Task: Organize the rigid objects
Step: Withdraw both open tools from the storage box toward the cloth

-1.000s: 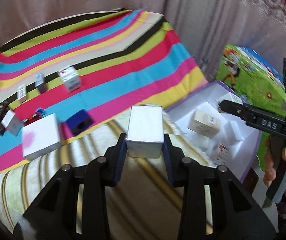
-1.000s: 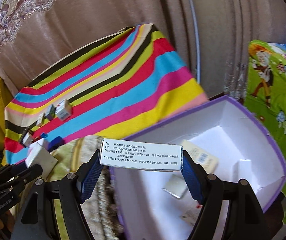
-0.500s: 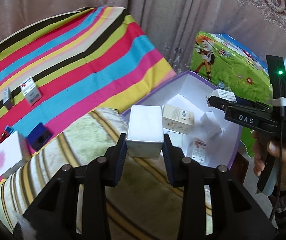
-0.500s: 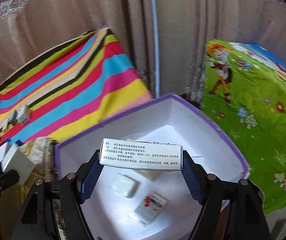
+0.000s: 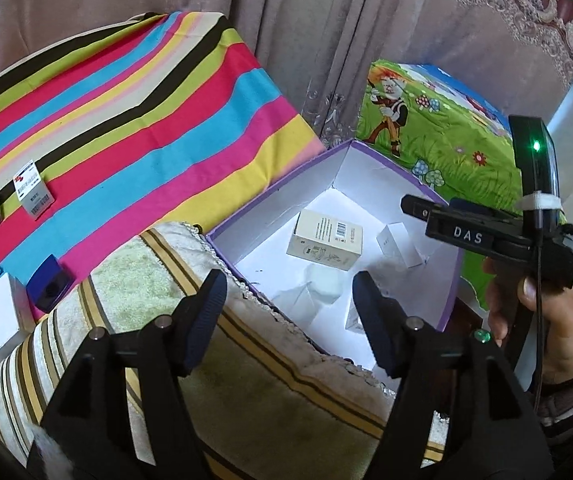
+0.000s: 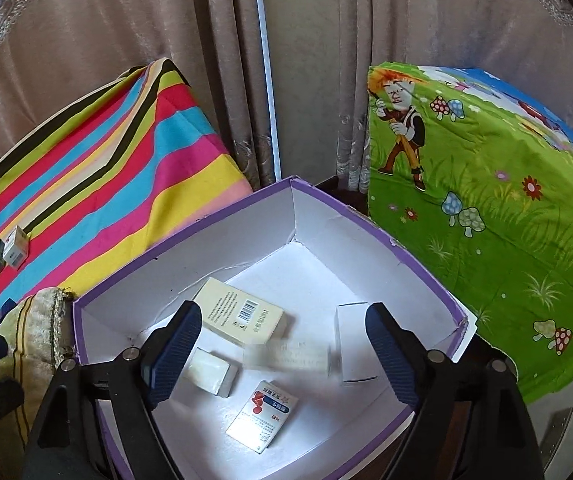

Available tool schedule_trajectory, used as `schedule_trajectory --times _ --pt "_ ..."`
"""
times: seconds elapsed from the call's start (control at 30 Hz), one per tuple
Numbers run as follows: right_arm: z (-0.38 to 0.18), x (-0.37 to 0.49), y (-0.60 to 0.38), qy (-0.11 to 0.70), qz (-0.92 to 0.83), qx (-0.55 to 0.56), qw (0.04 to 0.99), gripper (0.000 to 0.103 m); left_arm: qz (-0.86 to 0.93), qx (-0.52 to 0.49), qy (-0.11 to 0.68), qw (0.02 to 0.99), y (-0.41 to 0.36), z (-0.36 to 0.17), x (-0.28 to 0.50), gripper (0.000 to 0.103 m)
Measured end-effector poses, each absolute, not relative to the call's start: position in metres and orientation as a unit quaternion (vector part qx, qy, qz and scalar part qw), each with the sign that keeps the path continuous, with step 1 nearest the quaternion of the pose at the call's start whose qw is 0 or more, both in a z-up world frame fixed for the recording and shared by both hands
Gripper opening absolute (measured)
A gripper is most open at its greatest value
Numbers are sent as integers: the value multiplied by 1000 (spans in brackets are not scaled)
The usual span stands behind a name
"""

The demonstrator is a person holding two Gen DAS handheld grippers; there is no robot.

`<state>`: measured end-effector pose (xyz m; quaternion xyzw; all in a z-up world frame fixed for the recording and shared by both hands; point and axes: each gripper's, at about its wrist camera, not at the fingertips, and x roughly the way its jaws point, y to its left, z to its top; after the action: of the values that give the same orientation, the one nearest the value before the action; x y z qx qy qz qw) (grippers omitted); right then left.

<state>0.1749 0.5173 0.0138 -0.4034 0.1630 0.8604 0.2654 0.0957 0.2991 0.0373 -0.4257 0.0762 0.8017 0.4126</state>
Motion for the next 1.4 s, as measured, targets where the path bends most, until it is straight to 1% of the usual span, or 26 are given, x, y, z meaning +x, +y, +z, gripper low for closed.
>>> schedule_trajectory --times 0.5,0.63,0.7,1.03,1.4 --pt "15 167 500 156 866 -413 237 87 830 -424 22 363 264 39 83 70" --pt "19 162 485 148 872 -413 219 87 839 -426 -5 339 239 39 76 71" --pt "21 158 476 140 875 -414 206 87 843 -428 -17 324 226 38 72 73" --pt "24 142 432 111 886 -425 153 87 850 -447 -116 254 152 27 52 75" --pt "32 105 359 61 896 -435 59 87 867 -440 -165 168 74 19 49 75"
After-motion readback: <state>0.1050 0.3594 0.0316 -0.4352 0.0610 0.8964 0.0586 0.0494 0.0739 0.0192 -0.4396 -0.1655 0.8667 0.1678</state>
